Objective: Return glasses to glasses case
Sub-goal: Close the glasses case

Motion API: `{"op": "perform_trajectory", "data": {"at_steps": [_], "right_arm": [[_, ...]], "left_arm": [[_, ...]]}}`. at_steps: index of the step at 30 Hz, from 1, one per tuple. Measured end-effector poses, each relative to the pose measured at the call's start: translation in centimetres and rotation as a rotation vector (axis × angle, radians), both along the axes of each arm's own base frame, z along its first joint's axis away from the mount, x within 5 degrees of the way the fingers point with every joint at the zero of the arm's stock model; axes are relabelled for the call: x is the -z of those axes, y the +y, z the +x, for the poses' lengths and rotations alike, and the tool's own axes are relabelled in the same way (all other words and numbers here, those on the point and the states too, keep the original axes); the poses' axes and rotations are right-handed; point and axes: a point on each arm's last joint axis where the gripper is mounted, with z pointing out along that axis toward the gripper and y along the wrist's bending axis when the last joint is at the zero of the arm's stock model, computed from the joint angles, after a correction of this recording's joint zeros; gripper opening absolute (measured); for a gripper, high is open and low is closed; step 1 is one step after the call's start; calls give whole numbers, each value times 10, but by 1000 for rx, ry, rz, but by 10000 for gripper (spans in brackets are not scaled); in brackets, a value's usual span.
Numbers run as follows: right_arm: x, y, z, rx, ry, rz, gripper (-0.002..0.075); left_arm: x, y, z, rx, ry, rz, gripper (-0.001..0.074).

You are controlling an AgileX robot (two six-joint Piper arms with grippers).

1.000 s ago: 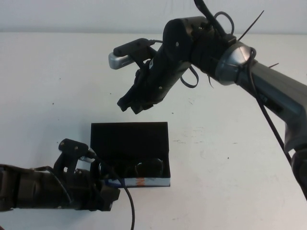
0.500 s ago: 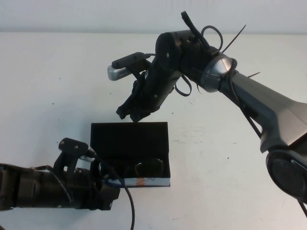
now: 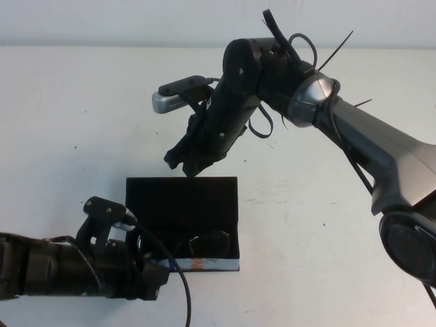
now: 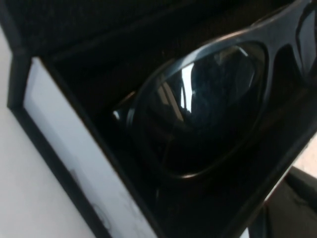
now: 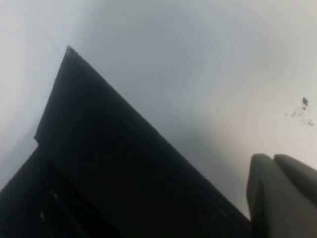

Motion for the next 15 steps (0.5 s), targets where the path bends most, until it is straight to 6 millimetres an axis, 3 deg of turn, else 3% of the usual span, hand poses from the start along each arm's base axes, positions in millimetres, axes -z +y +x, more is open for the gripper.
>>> {"op": "perform_trajectory", "data": {"at_steps": [15], "right_arm": [[-24, 6, -19, -9, 37, 59, -11]], "left_arm": [[1, 1, 1, -7, -2, 13, 1]]}}
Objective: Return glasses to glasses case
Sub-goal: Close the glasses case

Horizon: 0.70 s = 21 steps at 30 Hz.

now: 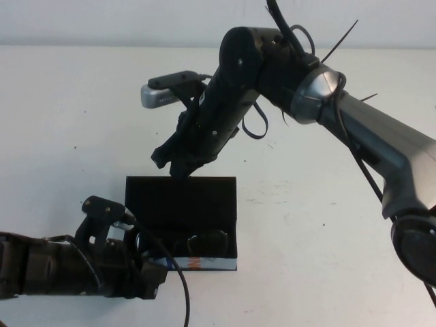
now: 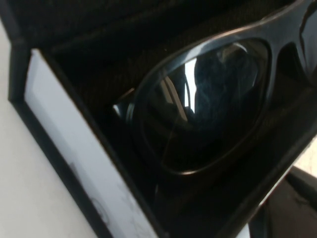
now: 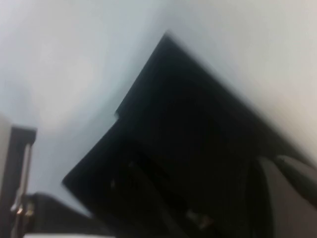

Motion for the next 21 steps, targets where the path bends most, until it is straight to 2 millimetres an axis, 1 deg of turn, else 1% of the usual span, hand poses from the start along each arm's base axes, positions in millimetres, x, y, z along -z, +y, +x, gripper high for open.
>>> {"op": "perform_trajectory", "data": {"at_steps": [6, 8, 12, 15, 19, 21], "right_arm": [[14, 4, -21, -31, 70, -50, -11], [17, 5, -27, -41, 81, -63, -11], [8, 6, -28, -46, 59, -55, -11], [-5, 7, -24, -45, 9, -36, -11], [-21, 7, -16, -12, -96, -18, -11], [-21, 7, -9, 23, -134, -18, -11]], "left_arm": [[0, 0, 0, -2, -1, -1, 1], [0, 0, 0, -2, -1, -1, 1], [0, 0, 0, -2, -1, -1, 1], [0, 0, 0, -2, -1, -1, 1], [0, 0, 0, -1, -2, 0, 1], [0, 0, 0, -1, -2, 0, 1]]}}
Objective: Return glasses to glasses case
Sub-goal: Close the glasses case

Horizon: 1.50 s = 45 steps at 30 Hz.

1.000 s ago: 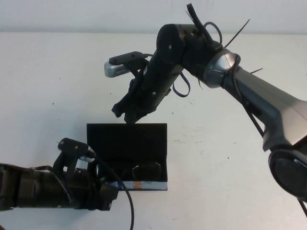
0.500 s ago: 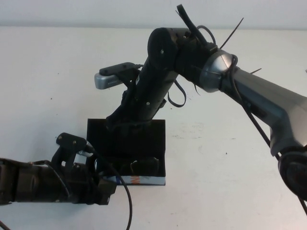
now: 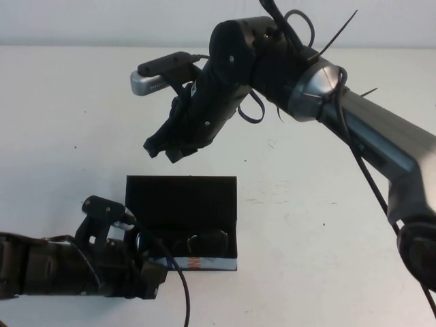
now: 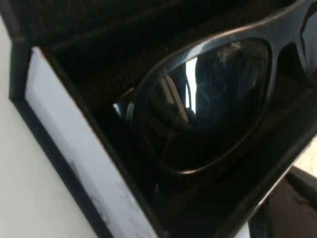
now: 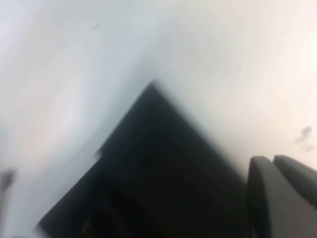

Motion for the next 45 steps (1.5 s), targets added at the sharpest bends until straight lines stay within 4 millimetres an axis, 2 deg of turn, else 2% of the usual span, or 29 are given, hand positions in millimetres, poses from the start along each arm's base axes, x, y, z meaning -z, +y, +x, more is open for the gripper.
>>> {"op": "perform_trajectory", "data": {"at_steps": [3, 6, 8, 11, 27, 32, 39, 42, 45], "right_arm": [[13, -1, 15, 60, -32, 2, -11], [39, -7, 30, 106, 6, -16, -11], [53, -10, 36, 126, 38, -22, -11], [63, -12, 39, 132, 76, -36, -11], [62, -15, 31, 82, 168, -44, -13], [55, -14, 29, 76, 176, -14, -13], [36, 4, 4, 9, 185, 1, -13], [25, 7, -8, -11, 175, 2, -13], [23, 8, -19, -27, 189, -11, -13]], "left_arm": [[0, 0, 0, -1, 0, 2, 1], [0, 0, 0, -1, 0, 2, 1], [0, 0, 0, -4, 0, 2, 1], [0, 0, 0, -5, 0, 2, 1], [0, 0, 0, 0, 0, 2, 0], [0, 0, 0, 3, -1, 2, 0], [0, 0, 0, -4, 0, 2, 0], [0, 0, 0, -6, 0, 4, 0], [0, 1, 0, -8, 0, 5, 0]]}}
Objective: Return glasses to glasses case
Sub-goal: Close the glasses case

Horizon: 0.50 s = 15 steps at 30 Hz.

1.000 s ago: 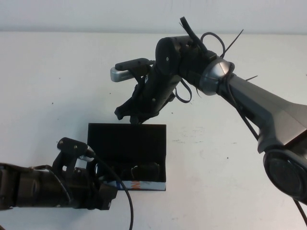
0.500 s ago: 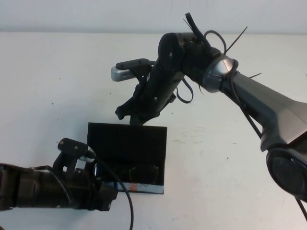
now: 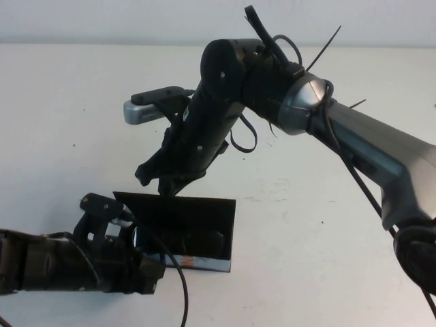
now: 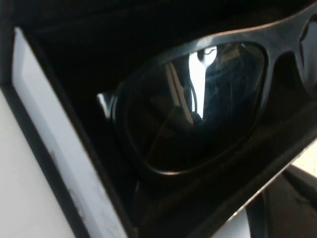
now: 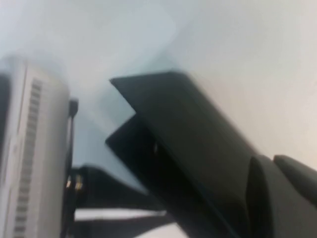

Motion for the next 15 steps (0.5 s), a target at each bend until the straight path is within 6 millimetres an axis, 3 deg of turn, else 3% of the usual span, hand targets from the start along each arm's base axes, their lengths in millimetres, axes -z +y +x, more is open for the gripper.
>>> {"op": "perform_trajectory", "data": {"at_steps": [9, 15], "right_arm": [[22, -5, -30, -25, 107, -85, -13], [36, -8, -37, -31, 145, -124, -13]], "left_arm": [[0, 0, 0, 0, 0, 0, 0], [0, 0, -1, -8, 25, -2, 0]]}}
